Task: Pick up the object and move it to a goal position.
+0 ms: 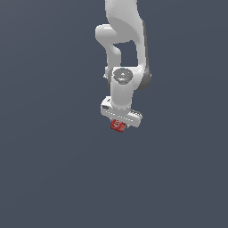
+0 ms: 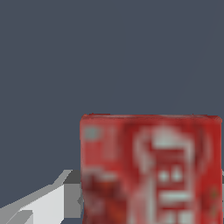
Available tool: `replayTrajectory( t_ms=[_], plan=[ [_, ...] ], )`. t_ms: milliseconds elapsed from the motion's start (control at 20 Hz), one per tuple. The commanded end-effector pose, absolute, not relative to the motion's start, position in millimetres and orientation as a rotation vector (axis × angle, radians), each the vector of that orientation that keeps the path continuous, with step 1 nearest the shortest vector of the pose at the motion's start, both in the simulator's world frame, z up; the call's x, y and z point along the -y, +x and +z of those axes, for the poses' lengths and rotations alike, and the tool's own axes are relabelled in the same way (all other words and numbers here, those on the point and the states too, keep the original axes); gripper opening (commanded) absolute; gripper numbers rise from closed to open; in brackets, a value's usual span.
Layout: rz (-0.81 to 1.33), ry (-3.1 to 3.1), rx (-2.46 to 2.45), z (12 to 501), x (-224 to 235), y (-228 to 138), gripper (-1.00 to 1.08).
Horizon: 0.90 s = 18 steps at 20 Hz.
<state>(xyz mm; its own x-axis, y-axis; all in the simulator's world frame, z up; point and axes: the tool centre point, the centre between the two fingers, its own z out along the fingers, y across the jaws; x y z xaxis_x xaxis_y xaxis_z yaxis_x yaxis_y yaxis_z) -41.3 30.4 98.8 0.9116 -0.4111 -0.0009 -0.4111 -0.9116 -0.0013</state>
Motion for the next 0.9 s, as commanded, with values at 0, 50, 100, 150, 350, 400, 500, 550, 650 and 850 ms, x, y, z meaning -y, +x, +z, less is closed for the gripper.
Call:
replayTrajectory(
  t_ms=[0, 50, 100, 150, 350, 400, 500, 550, 650, 850],
  plan=[
    [0.000, -3.069, -0.661, 123, -26, -46, -1.00],
    [0.000, -3.069, -0.661, 133, -25, -48, -1.00],
    [0.000, -3.069, -0.661, 143, -23, -50, -1.00],
    [0.000, -3.069, -0.662, 154, -21, -53, -1.00],
    [0.000, -3.069, -0.662, 197, -14, -61, -1.00],
    [0.000, -3.069, -0.662, 209, -12, -63, -1.00],
    [0.000, -3.069, -0.662, 232, -8, -68, -1.00],
    [0.000, -3.070, -0.663, 243, -6, -70, -1.00],
    [0.000, -3.070, -0.663, 264, -3, -74, -1.00],
    [0.000, -3.070, -0.664, 302, 4, -80, -1.00]
  ],
)
